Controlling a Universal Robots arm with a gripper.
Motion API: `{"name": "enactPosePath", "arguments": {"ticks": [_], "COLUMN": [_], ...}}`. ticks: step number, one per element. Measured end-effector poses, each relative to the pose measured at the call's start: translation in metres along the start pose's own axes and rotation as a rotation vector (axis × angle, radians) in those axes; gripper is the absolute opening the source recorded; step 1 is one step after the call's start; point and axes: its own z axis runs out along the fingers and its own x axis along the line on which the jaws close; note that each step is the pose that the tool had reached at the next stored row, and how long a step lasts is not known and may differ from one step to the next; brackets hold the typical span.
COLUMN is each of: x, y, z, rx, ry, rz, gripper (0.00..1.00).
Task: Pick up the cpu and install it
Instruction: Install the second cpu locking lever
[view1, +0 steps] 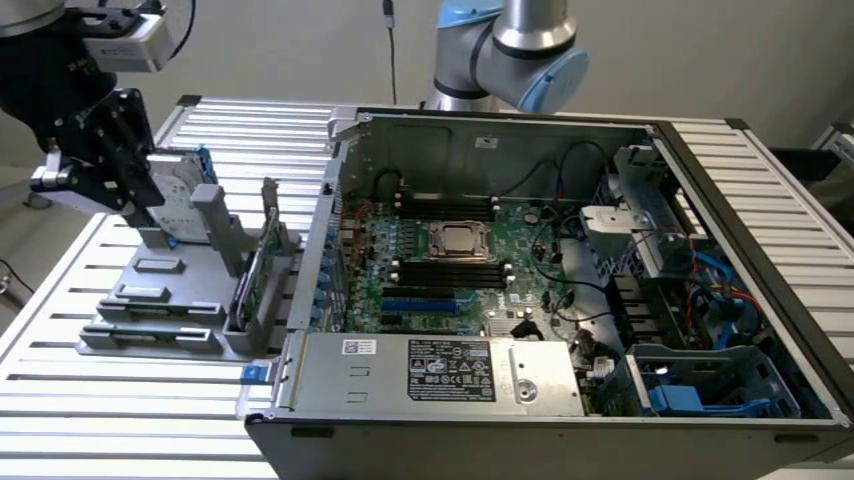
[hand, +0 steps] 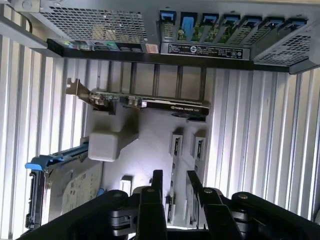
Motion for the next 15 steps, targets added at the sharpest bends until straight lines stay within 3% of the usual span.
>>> {"name": "enactPosePath", "arguments": {"ticks": [3,4,15], "x": [-0.005,-0.005,-0.007], "y": [-0.0091,-0.0115,-0.0305], "z": [0.0044,0.0059,0.0245], "rx": [-0.0006,-0.0004,-0.0007], "ry": [0.0000,-0.0002,-0.0020], "rz": [0.000,0.000,0.020], "gripper": [0.42,0.48,0.48]}}
